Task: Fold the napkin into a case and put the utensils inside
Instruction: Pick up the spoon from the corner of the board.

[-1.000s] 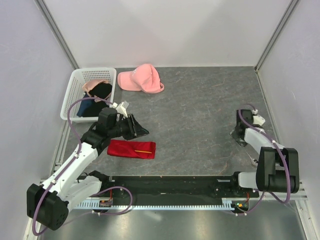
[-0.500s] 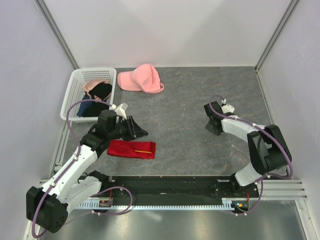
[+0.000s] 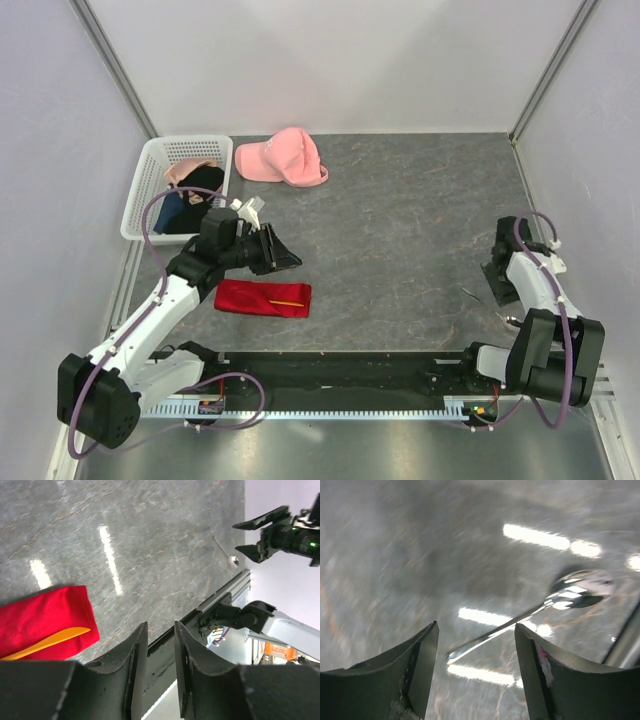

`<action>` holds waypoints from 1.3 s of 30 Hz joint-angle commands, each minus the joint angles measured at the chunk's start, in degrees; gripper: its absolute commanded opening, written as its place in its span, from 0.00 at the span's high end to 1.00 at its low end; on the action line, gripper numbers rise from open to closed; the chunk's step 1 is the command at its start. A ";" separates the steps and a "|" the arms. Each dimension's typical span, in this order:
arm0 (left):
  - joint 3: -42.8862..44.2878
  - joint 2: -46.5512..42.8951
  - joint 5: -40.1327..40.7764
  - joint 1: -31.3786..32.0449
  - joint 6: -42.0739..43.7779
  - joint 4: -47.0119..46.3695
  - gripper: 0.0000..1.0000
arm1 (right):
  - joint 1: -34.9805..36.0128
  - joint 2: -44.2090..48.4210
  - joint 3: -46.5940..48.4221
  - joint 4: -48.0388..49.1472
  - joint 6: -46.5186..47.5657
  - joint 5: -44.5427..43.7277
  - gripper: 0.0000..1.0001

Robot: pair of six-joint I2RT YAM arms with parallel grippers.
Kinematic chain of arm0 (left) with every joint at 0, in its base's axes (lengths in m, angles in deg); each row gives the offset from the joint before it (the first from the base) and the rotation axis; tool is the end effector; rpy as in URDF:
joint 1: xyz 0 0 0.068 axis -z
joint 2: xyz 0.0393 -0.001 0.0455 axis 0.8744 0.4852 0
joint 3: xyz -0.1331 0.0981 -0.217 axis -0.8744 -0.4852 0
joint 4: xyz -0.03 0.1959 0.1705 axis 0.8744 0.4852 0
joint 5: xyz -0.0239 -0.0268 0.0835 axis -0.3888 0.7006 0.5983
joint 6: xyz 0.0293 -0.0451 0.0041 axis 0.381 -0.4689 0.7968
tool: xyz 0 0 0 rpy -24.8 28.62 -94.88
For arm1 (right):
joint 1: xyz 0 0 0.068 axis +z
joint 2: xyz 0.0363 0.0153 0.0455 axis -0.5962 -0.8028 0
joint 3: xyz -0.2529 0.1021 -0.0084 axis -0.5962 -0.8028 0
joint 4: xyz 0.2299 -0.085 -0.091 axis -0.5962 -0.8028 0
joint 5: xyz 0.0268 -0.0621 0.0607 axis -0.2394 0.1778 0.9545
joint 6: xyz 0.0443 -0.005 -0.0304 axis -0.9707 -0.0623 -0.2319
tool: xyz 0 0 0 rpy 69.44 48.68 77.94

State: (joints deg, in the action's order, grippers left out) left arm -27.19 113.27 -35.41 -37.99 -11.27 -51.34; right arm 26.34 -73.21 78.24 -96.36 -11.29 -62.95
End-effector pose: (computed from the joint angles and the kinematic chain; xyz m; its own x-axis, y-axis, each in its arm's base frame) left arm 0.1929 -0.1008 0.2626 -0.8695 -0.2495 -0.4262 0.1825 0.6396 -0.7467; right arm 0.2015 -0.0512 0.1913 -0.2052 0.8559 -0.4747 0.9628 0.2636 0.0591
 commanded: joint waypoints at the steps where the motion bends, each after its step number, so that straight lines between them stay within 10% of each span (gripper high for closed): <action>1: 3.59 -0.41 -3.17 0.13 3.07 -1.36 0.66 | -8.00 -0.23 -2.05 -3.71 -1.77 1.65 0.32; 15: 6.49 1.88 -3.88 0.22 3.77 -0.39 0.66 | -14.61 -2.08 -10.40 2.34 -3.79 7.81 0.42; 25: 5.35 0.47 -2.74 0.13 2.72 -0.57 0.65 | -14.35 -7.62 -10.75 12.78 3.85 15.36 1.00; 39: 4.91 6.79 -1.25 9.52 0.87 -9.26 0.44 | 9.81 2.48 -8.03 18.61 8.61 21.70 1.00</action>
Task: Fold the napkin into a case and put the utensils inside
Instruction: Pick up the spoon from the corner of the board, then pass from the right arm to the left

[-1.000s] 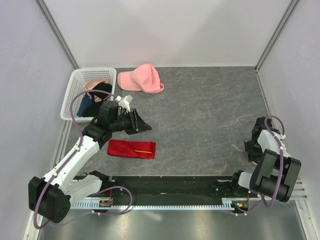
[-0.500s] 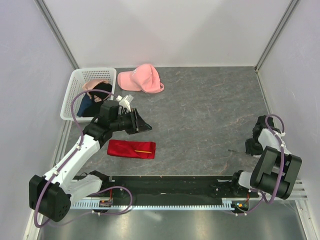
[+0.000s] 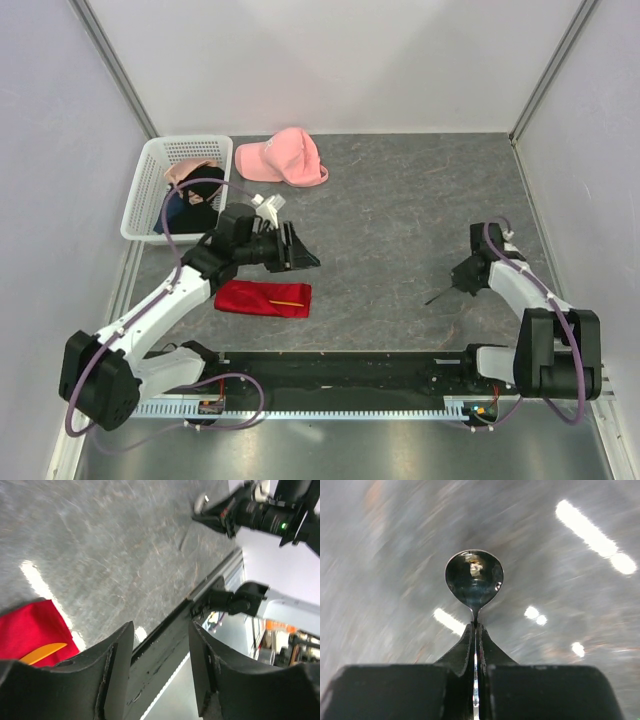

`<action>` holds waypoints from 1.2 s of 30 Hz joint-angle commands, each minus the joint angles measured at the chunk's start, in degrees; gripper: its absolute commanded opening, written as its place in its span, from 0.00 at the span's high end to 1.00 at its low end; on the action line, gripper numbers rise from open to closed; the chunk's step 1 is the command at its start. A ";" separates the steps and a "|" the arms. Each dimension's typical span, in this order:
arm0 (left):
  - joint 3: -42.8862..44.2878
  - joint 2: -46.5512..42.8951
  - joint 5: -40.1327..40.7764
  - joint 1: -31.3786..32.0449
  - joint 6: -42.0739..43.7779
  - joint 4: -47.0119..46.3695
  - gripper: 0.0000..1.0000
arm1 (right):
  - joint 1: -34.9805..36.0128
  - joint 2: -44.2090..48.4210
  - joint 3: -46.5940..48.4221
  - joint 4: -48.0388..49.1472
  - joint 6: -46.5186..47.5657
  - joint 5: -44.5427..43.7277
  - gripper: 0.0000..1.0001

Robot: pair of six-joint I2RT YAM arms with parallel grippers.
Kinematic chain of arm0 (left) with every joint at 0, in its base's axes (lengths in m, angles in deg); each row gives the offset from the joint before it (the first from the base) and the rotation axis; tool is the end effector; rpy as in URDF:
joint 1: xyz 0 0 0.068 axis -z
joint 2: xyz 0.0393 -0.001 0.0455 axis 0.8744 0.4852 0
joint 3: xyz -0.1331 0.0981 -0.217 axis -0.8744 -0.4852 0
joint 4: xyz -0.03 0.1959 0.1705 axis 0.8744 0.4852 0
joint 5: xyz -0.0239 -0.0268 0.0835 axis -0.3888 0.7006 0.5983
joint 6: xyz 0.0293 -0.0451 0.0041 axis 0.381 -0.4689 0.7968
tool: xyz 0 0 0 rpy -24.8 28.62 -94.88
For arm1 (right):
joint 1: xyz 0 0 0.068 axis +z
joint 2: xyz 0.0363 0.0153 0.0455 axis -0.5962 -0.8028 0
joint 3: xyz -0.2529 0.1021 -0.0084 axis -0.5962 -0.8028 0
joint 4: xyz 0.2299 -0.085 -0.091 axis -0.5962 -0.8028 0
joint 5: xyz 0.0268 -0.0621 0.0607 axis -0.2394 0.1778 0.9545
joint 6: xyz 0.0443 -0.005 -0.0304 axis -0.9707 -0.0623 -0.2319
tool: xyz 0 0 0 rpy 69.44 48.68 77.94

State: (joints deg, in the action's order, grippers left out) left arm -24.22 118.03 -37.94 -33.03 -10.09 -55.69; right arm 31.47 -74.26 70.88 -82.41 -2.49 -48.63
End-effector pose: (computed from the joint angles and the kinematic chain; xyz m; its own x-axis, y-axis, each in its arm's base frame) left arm 0.2009 -0.1279 0.2699 -0.8759 -0.1480 -0.4592 0.2980 0.5826 -0.7561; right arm 0.2085 -0.0247 0.1590 -0.4371 0.8303 -0.3457 0.8303 0.5202 0.1999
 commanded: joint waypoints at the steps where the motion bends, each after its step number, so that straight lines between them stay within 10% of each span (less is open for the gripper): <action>1: 2.02 3.25 2.77 5.62 -0.31 -5.62 0.44 | 6.34 4.15 -0.58 5.10 -0.03 7.82 1.00; 26: 5.02 23.75 4.54 17.58 -4.17 -18.72 0.44 | 36.41 1.87 12.60 13.45 -20.24 14.33 1.00; 32: 4.75 22.34 6.48 17.41 -3.57 -15.65 0.83 | 37.73 1.17 13.31 13.72 -18.32 15.91 1.00; 36: 5.45 19.88 5.08 16.01 0.29 -6.97 0.98 | 37.47 -1.81 17.87 13.63 0.10 22.05 0.85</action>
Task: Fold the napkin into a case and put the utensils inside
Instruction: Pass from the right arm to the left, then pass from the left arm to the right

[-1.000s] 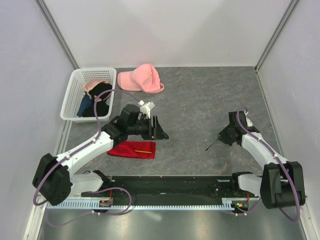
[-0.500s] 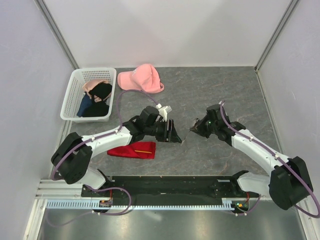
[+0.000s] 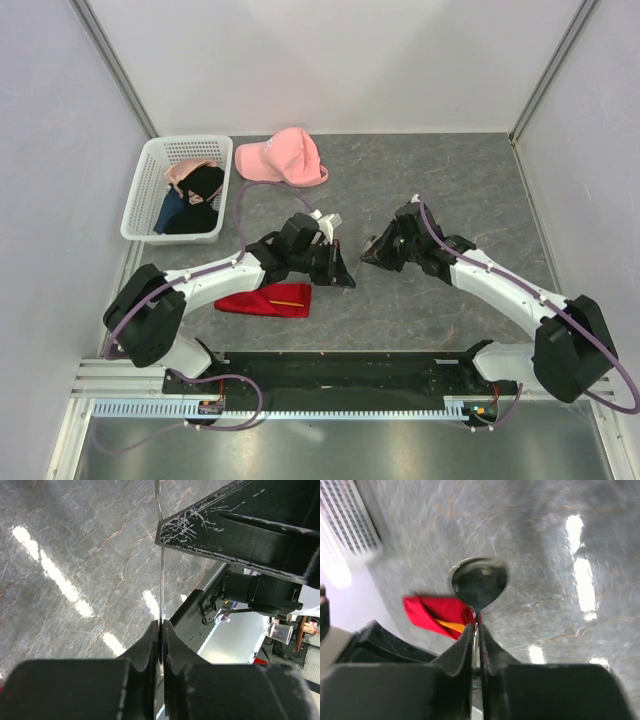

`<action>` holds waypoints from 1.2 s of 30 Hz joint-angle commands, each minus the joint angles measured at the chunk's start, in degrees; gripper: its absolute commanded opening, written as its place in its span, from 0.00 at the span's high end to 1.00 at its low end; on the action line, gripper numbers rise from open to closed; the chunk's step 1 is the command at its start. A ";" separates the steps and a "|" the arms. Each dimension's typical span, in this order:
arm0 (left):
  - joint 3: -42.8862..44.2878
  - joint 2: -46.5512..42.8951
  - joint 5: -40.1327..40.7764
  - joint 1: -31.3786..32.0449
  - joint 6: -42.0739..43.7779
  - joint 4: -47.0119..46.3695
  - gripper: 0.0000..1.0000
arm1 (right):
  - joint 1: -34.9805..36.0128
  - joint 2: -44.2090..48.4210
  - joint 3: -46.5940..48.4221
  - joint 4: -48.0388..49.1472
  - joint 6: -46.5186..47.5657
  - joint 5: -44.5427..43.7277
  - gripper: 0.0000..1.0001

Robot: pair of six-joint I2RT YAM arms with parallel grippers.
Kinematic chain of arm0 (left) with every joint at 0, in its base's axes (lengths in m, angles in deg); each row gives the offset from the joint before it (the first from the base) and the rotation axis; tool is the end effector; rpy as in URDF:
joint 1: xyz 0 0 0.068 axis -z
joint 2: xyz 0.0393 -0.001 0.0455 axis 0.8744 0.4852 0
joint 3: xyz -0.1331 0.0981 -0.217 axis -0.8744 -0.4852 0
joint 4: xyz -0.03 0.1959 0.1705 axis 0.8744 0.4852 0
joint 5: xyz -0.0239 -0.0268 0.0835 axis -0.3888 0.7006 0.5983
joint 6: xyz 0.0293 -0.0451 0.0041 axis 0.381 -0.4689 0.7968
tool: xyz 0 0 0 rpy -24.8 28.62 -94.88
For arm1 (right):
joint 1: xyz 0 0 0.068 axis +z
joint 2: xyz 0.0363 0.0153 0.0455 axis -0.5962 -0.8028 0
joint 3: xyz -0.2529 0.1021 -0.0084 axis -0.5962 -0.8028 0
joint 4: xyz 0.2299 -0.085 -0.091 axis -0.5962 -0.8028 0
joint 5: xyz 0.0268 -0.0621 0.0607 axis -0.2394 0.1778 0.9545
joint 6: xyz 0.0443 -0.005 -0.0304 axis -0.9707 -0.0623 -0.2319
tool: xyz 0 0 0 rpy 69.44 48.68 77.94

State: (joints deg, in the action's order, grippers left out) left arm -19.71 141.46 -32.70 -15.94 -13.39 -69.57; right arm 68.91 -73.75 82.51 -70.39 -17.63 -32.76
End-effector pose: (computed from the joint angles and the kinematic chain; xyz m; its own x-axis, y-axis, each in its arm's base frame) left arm 0.2122 -0.2350 0.2098 -0.9208 0.0610 -0.3853 0.3470 0.5792 -0.7376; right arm 0.2200 0.1438 0.2340 -0.7732 0.6032 -0.1958 0.3263 0.6431 0.6928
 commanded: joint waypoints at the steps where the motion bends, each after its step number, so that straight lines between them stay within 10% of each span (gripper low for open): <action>1: 0.69 -4.51 -0.70 -2.22 4.48 8.42 0.98 | 0.03 -3.80 8.69 1.08 20.17 8.55 0.67; 6: -0.81 -10.49 -9.37 -7.24 10.71 16.59 0.98 | -0.06 -4.79 15.12 -8.75 51.91 14.47 0.36; 10: -1.51 -13.48 -15.45 -11.19 13.97 22.22 0.98 | -0.23 -5.05 15.83 -11.84 61.60 17.79 0.34; 21: -3.36 -16.12 -22.58 -12.25 16.35 25.13 0.98 | -0.59 -7.86 15.92 -9.91 69.35 27.72 0.60; 36: -4.85 -16.39 -26.10 -12.25 17.14 24.78 0.98 | -1.55 -10.85 16.80 -7.89 68.29 35.11 0.69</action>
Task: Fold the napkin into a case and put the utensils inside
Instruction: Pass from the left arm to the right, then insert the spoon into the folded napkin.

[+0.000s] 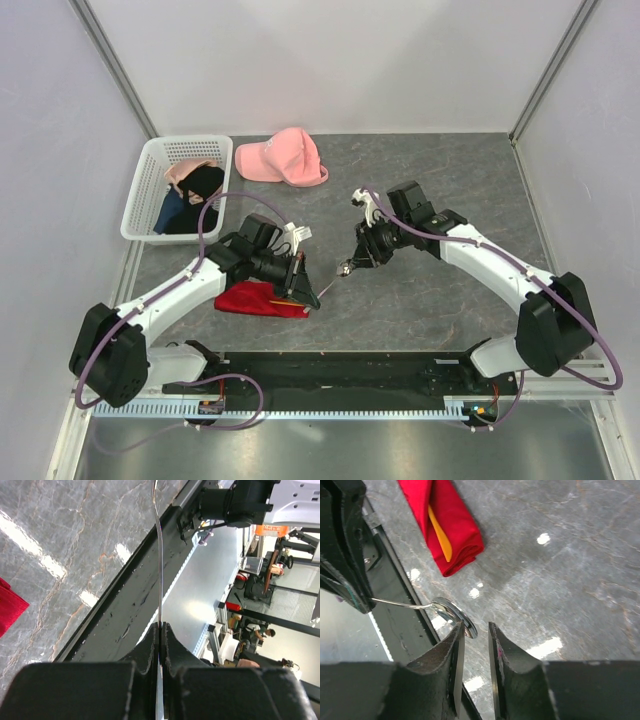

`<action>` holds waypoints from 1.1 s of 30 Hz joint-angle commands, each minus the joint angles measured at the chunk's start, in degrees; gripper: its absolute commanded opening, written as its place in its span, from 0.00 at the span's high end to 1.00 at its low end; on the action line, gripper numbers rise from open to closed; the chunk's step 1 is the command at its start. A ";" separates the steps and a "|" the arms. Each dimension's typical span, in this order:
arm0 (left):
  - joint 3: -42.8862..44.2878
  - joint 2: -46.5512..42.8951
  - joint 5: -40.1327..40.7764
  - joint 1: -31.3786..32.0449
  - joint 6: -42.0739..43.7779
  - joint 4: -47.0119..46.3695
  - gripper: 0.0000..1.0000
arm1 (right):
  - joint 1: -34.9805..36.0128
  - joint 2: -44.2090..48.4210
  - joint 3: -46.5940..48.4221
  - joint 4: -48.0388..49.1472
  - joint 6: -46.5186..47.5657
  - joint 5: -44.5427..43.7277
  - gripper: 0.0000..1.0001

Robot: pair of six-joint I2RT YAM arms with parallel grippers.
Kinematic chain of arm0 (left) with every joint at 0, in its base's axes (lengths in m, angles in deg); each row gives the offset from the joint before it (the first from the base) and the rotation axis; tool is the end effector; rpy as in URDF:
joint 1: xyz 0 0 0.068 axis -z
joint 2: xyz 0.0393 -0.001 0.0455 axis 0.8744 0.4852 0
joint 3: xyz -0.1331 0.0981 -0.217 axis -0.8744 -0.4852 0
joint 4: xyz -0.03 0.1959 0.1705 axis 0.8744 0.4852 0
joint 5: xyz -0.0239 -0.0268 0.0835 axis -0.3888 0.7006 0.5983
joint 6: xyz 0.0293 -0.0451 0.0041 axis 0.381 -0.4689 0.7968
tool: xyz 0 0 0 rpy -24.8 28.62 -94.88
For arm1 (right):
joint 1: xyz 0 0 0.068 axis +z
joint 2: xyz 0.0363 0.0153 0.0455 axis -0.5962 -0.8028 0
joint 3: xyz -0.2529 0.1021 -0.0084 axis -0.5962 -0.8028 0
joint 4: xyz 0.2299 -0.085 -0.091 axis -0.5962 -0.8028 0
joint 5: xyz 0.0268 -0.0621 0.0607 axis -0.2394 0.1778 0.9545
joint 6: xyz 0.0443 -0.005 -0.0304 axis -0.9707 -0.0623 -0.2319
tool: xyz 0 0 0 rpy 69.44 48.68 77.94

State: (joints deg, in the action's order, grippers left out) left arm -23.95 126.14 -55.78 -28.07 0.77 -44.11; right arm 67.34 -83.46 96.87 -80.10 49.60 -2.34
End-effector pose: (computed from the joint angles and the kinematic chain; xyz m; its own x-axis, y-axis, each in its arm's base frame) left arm 0.1852 -0.1522 0.2306 -0.9412 0.2387 -0.2392 0.3269 0.4637 -0.8235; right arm 0.2456 0.1708 0.2629 -0.6646 -0.3793 -0.6438 -0.7331 0.4977 0.4635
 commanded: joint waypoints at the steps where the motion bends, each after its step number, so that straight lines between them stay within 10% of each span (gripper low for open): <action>1: -0.61 -0.98 -3.19 -0.12 3.07 -0.68 0.98 | -0.07 -1.32 2.44 1.99 0.97 5.21 0.69; 13: -1.40 -1.42 -3.47 -0.12 3.16 -0.42 0.98 | -0.07 -2.29 1.65 3.84 -1.12 8.90 1.00; 18: -0.79 -5.54 5.49 -4.24 -0.35 1.86 0.73 | 0.02 0.95 -3.70 11.55 -8.95 7.42 1.00; 24: -0.34 -15.55 33.06 -14.44 -8.43 11.16 0.64 | 1.94 4.92 -10.48 18.51 -26.87 -3.81 1.00; 33: -4.39 -23.91 64.09 -15.68 -26.09 17.50 0.80 | 15.74 -1.40 -10.31 20.80 -50.42 -25.97 1.00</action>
State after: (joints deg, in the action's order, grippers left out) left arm -26.44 103.87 -8.33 -43.28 -14.73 -31.26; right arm 77.92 -81.78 85.04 -62.48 12.27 -16.35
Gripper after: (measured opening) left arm 0.226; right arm 0.007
